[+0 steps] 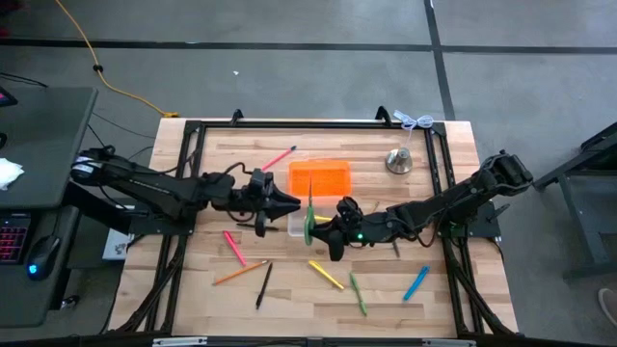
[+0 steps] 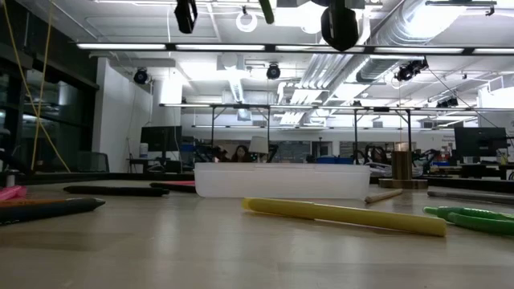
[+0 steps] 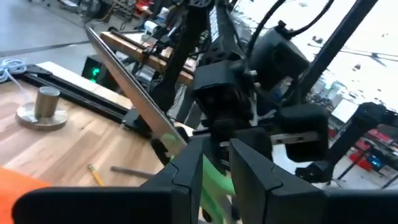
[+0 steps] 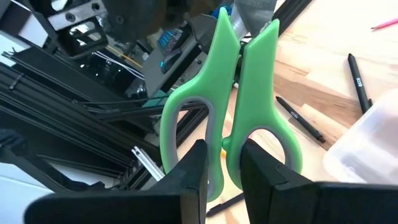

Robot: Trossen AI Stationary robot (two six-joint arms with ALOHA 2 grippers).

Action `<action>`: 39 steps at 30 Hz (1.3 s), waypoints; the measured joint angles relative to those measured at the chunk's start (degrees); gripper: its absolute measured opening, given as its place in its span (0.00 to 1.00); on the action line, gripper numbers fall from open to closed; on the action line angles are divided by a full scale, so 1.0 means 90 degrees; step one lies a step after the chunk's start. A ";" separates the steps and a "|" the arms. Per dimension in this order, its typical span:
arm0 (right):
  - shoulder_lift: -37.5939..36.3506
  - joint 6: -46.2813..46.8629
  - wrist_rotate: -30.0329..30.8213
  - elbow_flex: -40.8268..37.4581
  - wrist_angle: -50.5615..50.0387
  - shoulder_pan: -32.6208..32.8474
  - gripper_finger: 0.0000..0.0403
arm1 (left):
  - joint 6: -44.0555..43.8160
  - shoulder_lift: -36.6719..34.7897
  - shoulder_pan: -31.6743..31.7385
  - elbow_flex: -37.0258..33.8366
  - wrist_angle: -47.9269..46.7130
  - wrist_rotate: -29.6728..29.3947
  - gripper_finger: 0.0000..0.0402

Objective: Pick & place school supplies into a supply box
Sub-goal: Put the green scissor into the container

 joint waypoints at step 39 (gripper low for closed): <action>-0.0002 0.0151 0.0126 0.0000 -0.0891 -0.0339 0.13 | -0.0845 0.0659 0.0821 0.0680 -0.0789 0.0026 0.28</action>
